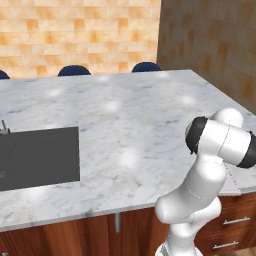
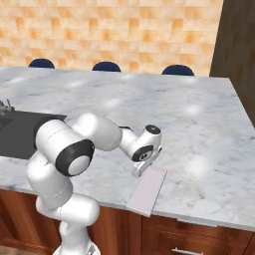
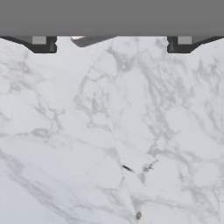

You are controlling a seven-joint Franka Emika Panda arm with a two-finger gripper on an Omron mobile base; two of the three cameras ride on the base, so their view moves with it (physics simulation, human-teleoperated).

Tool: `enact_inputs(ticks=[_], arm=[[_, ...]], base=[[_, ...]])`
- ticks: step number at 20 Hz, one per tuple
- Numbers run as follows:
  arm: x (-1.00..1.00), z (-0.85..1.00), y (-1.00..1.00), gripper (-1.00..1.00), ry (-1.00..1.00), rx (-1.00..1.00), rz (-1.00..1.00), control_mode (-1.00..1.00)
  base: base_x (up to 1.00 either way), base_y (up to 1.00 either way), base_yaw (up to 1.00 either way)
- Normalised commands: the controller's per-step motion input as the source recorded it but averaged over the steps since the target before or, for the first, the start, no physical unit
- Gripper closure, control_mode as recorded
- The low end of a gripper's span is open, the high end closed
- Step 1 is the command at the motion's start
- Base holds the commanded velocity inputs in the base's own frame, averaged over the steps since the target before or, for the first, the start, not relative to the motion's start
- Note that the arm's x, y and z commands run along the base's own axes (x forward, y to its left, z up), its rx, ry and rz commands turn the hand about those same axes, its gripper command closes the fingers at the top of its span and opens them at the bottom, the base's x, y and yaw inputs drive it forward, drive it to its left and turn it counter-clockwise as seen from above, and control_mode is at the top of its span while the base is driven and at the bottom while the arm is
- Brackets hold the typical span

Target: The ice cube tray has been filled with water. Take the tray and place it in the freezer to make ice. Close the freezer door after placing the tray.

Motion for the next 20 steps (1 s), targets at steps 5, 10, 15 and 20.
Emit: enact_inputs(ticks=[5, 10, 15, 20], arm=[[0.30, 0.37, 0.05, -1.00, -0.10, 0.00, -0.01, -1.00], [-0.15, 0.78, 0.21, -1.00, -0.16, 0.00, -0.17, -1.00], [-0.29, 0.79, 0.45, -1.00, -0.13, 0.00, -0.34, -1.00], [-0.63, 0.41, 0.30, -1.00, 0.00, 0.01, -0.62, -1.00]], base=[[0.00, 0.00, 0.00], [0.00, 0.00, 0.00], [0.00, 0.00, 0.00], [0.00, 0.00, 0.00]])
